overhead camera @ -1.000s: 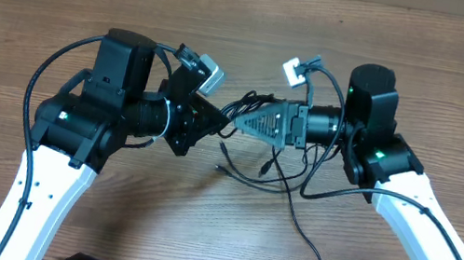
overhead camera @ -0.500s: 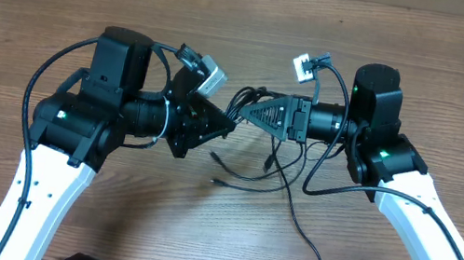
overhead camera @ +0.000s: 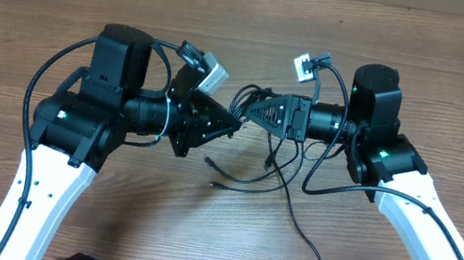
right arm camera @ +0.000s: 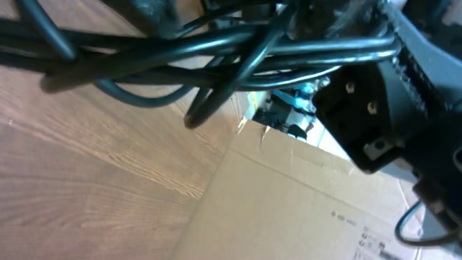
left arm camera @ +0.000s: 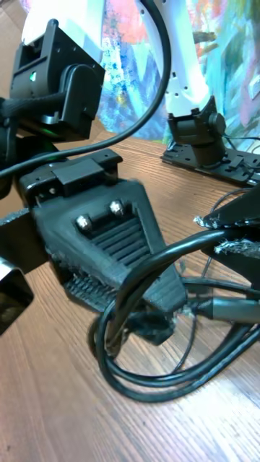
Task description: Untangle cables
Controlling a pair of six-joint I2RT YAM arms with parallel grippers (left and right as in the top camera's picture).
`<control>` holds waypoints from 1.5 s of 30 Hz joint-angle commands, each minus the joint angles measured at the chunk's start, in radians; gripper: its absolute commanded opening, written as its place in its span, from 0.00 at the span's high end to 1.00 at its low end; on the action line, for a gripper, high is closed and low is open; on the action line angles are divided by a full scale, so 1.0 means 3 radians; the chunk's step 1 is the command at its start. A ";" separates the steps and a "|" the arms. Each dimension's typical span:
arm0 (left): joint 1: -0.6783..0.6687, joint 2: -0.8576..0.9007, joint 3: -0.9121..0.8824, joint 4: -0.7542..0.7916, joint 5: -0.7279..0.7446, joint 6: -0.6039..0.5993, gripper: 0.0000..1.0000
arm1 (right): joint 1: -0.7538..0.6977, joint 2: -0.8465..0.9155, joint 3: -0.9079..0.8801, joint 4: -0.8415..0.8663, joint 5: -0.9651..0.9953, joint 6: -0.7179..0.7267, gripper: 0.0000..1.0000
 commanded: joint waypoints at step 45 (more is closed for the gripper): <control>-0.0028 -0.0011 0.0046 -0.0465 -0.2293 -0.0169 0.96 | -0.0437 -0.0039 0.0004 -0.1617 0.0083 -0.0793 0.96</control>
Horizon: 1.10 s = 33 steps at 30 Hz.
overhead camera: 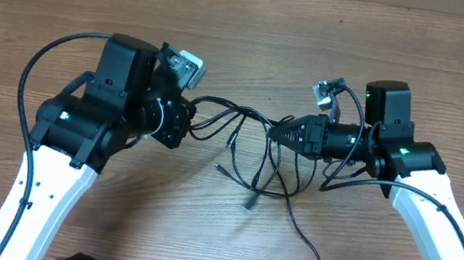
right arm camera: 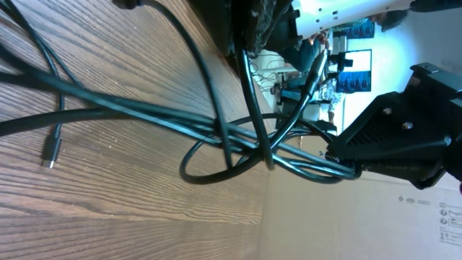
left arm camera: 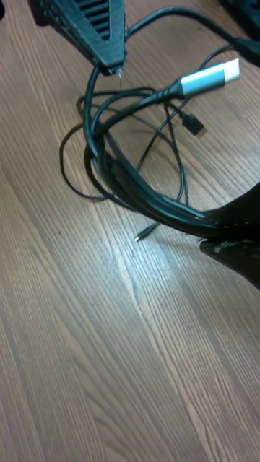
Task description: Untangle cables
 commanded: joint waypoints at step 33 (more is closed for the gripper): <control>-0.0137 -0.0001 0.0046 0.0097 0.1133 0.0717 0.96 | 0.0276 -0.0039 0.0005 0.0477 -0.0389 -0.0088 0.17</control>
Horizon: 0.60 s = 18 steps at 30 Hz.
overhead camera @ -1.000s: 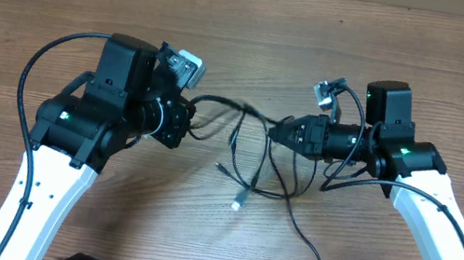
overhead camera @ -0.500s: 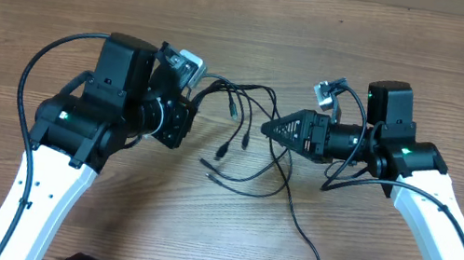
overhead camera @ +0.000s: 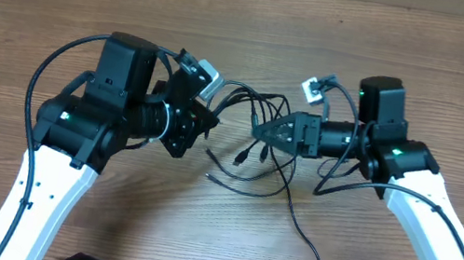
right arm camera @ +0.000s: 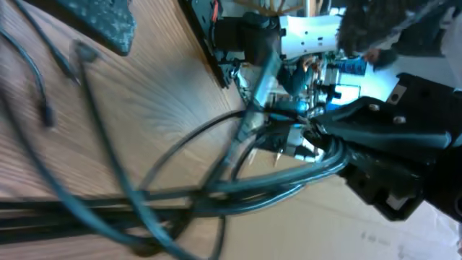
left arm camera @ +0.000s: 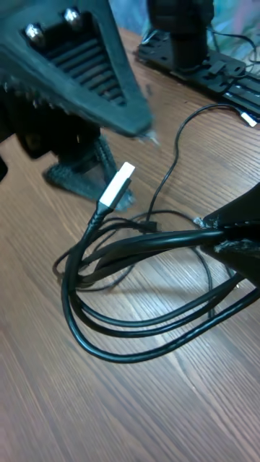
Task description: Untangle cables
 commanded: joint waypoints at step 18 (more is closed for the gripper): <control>-0.0231 0.0001 0.0046 -0.0113 0.0141 0.0305 0.96 | 0.0066 -0.0039 0.0005 -0.0114 0.1335 -0.0008 0.78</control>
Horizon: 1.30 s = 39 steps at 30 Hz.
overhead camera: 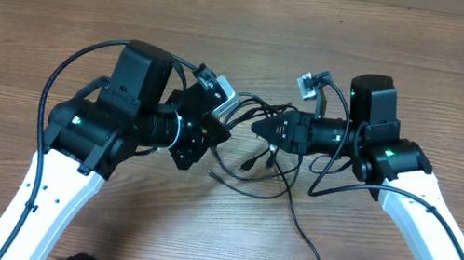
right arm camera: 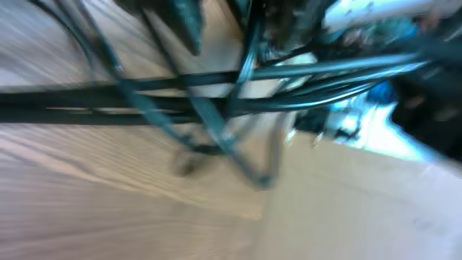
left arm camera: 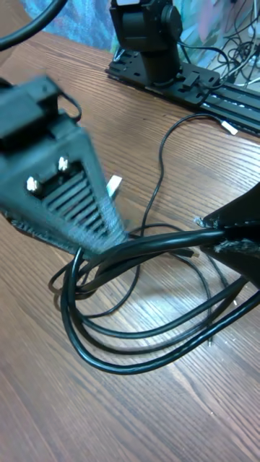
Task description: Untangle cables
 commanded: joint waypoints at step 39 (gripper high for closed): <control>0.0003 -0.0732 0.0992 0.0771 -0.2795 -0.0469 0.96 | -0.0842 -0.0039 0.0004 -0.1718 0.2595 0.0150 0.01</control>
